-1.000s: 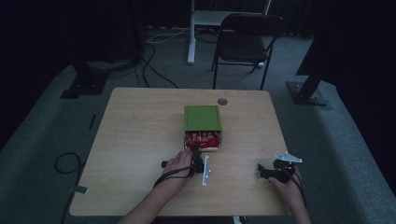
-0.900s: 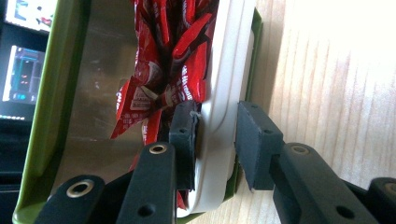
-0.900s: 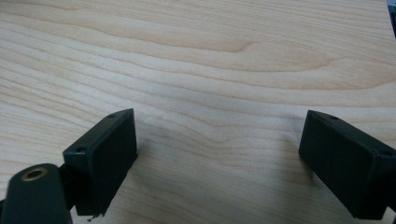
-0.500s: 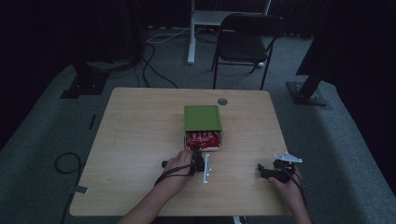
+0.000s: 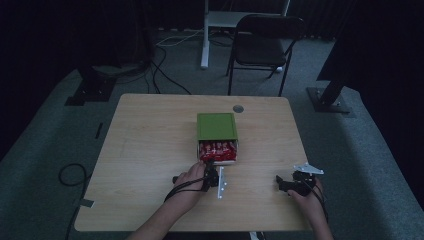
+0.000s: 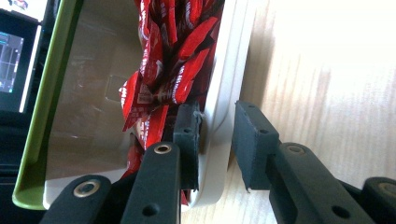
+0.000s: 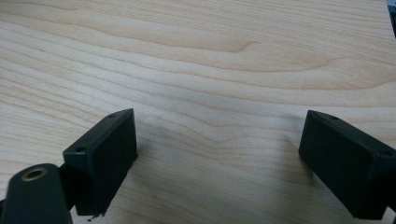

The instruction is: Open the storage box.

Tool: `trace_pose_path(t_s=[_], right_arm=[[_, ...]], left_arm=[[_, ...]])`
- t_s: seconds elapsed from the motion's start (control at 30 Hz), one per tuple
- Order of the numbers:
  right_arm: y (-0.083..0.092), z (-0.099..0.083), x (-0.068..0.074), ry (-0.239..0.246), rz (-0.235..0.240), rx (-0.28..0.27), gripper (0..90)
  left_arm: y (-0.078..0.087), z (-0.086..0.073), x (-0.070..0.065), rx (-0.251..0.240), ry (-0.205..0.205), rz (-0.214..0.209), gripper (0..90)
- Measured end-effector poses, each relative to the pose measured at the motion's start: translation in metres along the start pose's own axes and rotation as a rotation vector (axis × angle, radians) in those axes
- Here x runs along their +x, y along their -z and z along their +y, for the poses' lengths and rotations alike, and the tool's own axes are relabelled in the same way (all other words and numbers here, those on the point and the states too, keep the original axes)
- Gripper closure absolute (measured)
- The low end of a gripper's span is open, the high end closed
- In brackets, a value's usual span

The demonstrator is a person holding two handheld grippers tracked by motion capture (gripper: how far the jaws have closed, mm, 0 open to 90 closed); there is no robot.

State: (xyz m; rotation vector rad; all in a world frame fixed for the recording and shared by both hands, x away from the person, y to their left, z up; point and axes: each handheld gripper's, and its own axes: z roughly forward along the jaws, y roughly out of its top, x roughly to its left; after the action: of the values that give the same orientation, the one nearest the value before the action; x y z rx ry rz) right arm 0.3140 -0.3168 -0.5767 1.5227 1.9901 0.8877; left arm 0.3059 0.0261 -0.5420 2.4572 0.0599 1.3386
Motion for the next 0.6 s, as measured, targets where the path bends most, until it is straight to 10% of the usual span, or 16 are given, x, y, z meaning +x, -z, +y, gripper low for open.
trace_pose_path(t_s=[0.6], right_arm=[[0.000,0.000,0.000,0.000,0.000,0.000,10.7]], left_arm=[[0.019,0.000,-0.014,-0.001,0.014,-0.042,77.3]])
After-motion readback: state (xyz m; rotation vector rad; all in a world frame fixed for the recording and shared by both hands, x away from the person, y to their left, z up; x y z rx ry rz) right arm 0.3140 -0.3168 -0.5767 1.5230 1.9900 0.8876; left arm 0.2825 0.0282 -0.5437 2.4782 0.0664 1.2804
